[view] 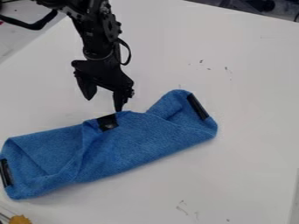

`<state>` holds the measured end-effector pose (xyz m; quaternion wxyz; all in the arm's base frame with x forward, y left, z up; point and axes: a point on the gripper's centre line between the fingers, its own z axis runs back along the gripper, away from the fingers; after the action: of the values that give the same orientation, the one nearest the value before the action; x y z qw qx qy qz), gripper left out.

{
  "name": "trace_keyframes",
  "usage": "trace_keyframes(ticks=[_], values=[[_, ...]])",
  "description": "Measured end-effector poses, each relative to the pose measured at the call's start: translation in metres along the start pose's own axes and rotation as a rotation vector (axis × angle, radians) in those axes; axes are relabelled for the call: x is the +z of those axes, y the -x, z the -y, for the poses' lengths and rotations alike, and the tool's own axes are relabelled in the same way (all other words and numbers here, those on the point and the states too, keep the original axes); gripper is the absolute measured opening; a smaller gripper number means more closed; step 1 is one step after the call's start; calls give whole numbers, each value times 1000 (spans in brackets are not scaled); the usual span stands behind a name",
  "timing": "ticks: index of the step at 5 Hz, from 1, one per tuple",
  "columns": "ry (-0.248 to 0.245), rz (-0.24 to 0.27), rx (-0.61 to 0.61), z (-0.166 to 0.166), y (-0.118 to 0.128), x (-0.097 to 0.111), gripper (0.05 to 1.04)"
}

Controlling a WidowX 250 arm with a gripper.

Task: Unfold the cloth from the top left to the bottom right

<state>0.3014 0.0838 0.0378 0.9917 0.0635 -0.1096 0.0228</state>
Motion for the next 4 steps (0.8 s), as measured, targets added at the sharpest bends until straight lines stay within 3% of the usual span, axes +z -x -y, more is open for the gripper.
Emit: trace_keyframes(ticks=[1,3,4], values=[[7,-30,7,2,7,-7,1001],[5,2,30,10,23,10,1001],[36,0,66,10,34,5,1001]])
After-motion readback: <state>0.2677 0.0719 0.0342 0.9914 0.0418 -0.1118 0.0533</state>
